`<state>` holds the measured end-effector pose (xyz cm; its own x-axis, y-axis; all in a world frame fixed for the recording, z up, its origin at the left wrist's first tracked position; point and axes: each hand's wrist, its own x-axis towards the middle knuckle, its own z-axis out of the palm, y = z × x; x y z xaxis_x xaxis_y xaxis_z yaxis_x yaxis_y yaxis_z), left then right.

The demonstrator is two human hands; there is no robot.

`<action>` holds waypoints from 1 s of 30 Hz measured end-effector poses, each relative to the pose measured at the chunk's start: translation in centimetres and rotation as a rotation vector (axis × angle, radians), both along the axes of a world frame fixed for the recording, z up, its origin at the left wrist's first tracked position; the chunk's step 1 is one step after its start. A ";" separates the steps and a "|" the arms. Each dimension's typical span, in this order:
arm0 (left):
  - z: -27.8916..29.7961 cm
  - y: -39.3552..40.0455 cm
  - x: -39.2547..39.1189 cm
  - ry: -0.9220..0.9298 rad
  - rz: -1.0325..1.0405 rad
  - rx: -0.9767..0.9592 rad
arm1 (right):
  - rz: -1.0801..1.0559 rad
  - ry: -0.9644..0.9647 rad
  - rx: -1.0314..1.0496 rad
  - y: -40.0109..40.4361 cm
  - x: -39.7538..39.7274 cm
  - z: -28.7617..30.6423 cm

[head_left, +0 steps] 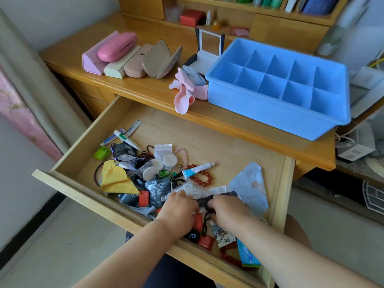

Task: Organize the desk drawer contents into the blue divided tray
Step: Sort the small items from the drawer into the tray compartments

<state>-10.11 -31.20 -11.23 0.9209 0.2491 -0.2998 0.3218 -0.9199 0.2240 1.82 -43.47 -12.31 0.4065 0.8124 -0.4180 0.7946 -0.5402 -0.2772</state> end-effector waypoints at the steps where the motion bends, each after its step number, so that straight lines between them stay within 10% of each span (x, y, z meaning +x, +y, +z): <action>1: 0.0 0.0 0.0 -0.022 0.010 -0.011 | -0.034 0.030 0.040 0.0 0.2 0.2; 9: -0.6 0.2 -0.6 -0.214 0.132 -0.167 | -0.139 -0.100 0.322 -1.4 4.6 6.6; 15: -1.3 0.9 0.1 -0.231 0.145 -0.247 | -0.727 -0.169 1.085 -3.2 15.4 19.3; 19: -1.1 0.6 0.6 -0.212 0.135 -0.225 | -0.726 -0.688 0.610 -4.6 21.7 21.5; 23: -0.9 0.7 0.8 -0.193 0.131 -0.222 | -0.570 -0.522 0.075 -3.7 21.7 20.4; 30: -0.3 0.3 0.7 -0.220 0.167 -0.221 | -0.228 -0.726 0.845 -5.7 14.9 17.0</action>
<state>-9.40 -30.91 -11.48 0.9216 0.3528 -0.1618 0.3852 -0.7804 0.4925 16.74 -49.17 4.70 0.5031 0.5986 0.6233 0.8233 -0.5513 -0.1351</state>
